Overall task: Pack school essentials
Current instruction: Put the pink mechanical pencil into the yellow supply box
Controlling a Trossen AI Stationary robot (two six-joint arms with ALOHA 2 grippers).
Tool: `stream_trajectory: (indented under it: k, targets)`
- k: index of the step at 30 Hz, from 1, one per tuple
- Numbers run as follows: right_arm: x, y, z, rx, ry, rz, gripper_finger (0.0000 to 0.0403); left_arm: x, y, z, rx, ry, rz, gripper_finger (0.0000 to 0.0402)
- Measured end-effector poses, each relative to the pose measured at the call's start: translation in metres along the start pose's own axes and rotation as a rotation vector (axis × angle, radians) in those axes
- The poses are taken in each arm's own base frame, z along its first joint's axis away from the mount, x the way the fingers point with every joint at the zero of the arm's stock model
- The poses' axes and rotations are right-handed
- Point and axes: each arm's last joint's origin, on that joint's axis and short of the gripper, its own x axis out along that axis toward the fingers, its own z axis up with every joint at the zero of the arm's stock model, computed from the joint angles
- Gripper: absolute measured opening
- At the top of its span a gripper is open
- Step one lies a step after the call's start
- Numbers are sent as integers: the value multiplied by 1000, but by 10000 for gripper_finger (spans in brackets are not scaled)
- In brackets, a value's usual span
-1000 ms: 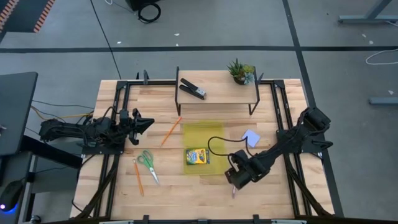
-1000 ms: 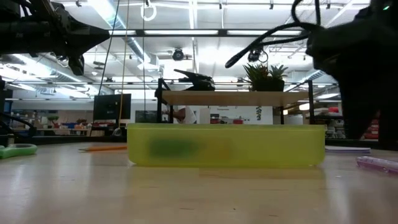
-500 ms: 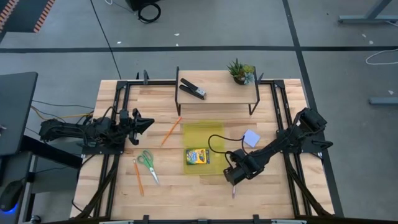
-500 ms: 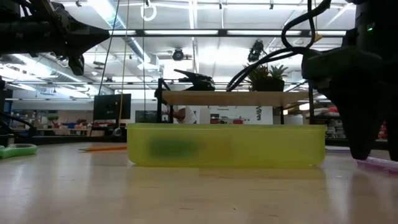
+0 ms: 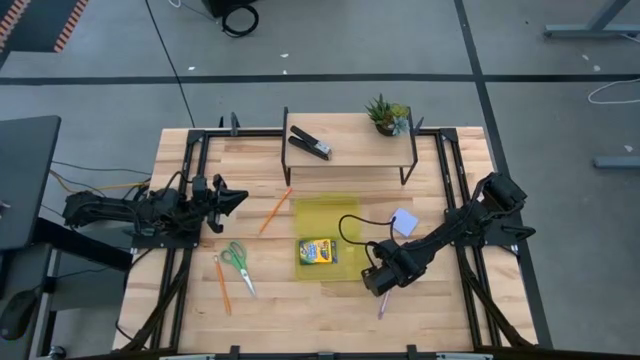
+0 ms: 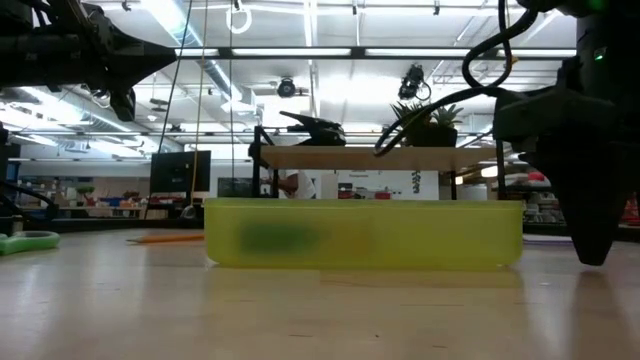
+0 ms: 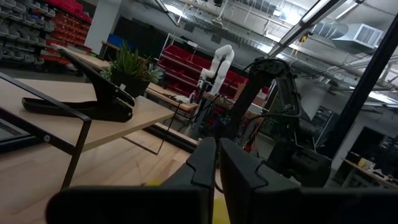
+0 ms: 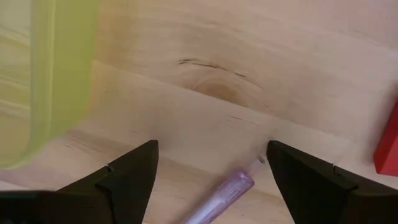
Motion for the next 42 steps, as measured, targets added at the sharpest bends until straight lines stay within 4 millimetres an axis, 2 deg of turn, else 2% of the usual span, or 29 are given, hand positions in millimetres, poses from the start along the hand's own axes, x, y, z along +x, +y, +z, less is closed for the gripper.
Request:
stream_trajectory:
  k: [8, 14, 24, 31, 42]
  targets:
    - [-2, 2, -3, -7, 30, -8, 312, 0, 0, 0, 0, 0, 0, 31]
    - [-4, 1, -9, 52, 69, -37, 312, 0, 0, 0, 0, 0, 0, 36]
    - [-6, -5, -35, 189, 64, -5, 310, 0, 0, 0, 0, 0, 0, 30]
    - [-6, -5, -37, 233, 13, 27, 268, 0, 0, 0, 0, 0, 0, 38]
    - [-2, -12, -35, 216, 19, 4, 217, 0, 0, 0, 0, 0, 0, 28]
